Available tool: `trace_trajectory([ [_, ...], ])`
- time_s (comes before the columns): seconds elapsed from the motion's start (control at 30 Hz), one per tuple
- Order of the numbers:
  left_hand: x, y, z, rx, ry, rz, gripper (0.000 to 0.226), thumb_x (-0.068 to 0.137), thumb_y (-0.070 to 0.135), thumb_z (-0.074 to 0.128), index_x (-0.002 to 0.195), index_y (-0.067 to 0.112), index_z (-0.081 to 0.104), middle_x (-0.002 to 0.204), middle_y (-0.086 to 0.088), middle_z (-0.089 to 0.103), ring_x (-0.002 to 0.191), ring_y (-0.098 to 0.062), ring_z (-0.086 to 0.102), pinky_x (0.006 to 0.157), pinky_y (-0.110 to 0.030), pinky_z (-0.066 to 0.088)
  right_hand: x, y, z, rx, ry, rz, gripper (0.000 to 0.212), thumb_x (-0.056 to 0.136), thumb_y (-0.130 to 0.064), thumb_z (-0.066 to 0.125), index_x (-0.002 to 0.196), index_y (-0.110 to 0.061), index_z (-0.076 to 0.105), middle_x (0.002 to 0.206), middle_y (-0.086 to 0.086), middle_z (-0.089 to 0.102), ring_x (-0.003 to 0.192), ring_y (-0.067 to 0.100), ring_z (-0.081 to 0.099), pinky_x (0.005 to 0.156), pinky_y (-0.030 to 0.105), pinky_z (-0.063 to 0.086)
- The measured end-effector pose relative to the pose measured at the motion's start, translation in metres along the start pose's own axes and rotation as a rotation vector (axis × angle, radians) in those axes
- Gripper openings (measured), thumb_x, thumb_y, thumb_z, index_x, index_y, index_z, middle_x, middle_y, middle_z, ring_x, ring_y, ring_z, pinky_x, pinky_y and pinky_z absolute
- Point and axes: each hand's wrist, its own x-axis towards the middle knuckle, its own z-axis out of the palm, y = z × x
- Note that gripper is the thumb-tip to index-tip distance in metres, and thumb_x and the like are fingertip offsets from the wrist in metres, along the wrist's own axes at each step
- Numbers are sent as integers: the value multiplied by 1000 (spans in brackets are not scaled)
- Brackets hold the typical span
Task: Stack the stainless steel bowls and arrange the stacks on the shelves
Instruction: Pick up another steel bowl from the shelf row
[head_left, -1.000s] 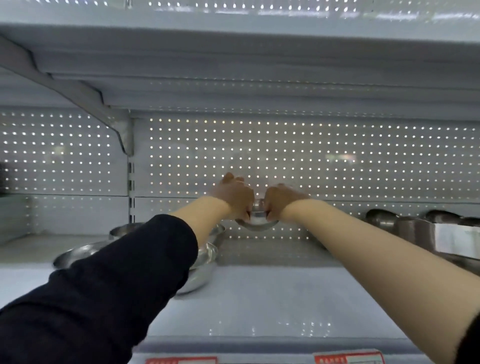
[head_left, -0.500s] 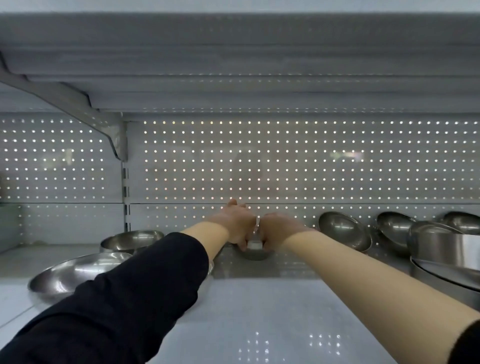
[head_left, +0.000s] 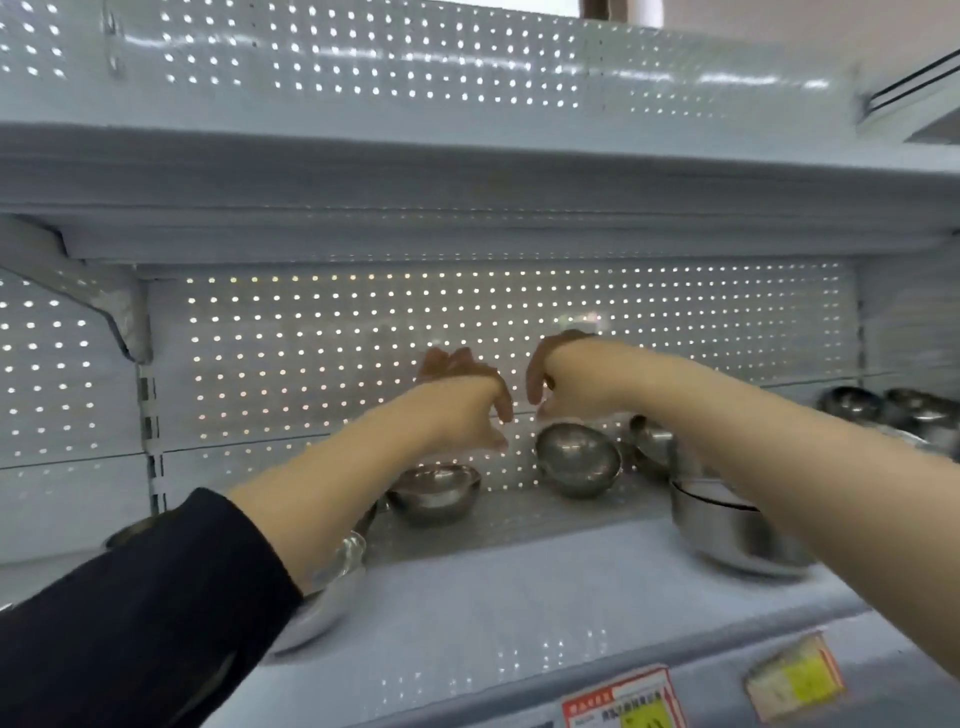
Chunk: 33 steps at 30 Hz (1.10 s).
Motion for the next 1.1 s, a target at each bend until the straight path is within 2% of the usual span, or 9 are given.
trace_trajectory([
  [0.07,-1,25,-13,-76,77,87,37,77,44,69,112,31,63,95,4,50,99,-15,40,85,-31,28,-21,22,-21,-2,12,21,23,83,-28,69,104,-20,69,81,-13,55,80,11,58,66,23,39],
  [0.13,2,51,-21,-141,124,145,42,76,41,71,115,27,62,104,2,58,94,-14,45,78,-28,31,-38,46,-37,13,-24,36,23,80,-30,72,101,-19,72,74,-19,54,69,1,52,62,22,40],
  [0.27,16,105,-20,-55,125,216,52,73,52,69,120,33,59,107,3,61,110,-22,43,85,-35,28,-76,101,-47,-22,-113,31,24,74,-37,77,92,-22,74,77,-21,62,72,-2,56,62,17,41],
  [0.37,31,139,-14,-20,94,277,53,73,53,68,122,37,56,106,2,56,108,-23,40,79,-33,24,-100,137,-39,-42,-225,43,27,70,-47,76,88,-26,75,76,-18,66,70,-4,58,61,17,42],
  [0.47,45,162,-10,-21,18,305,48,72,51,70,116,38,59,92,6,41,96,-17,33,74,-30,21,-109,163,-23,-66,-296,-20,13,74,-40,74,82,-30,71,65,-17,62,56,-6,55,50,12,36],
  [0.63,57,181,-7,119,-128,307,29,72,47,71,98,35,69,88,9,42,98,-16,33,74,-31,21,-108,185,4,-52,-169,-195,16,80,-27,71,96,-22,69,77,-12,58,64,4,50,54,18,36],
  [0.9,60,190,6,260,-153,293,34,72,53,68,94,27,68,99,5,51,101,-19,36,70,-31,17,-109,196,28,-92,4,-414,6,76,-19,67,82,-19,69,78,1,56,78,22,57,68,33,49],
  [0.97,60,189,8,207,-164,284,33,69,51,71,93,29,68,94,9,48,99,-17,36,70,-31,18,-109,200,29,-44,0,-429,11,74,-23,68,84,-19,69,79,0,57,81,21,56,70,33,49],
  [1.1,58,187,17,138,-232,273,40,66,45,76,99,25,67,104,6,51,102,-19,34,68,-30,12,-106,208,37,-89,-124,-404,34,72,-37,75,98,-17,67,103,3,59,99,15,45,83,31,44],
])
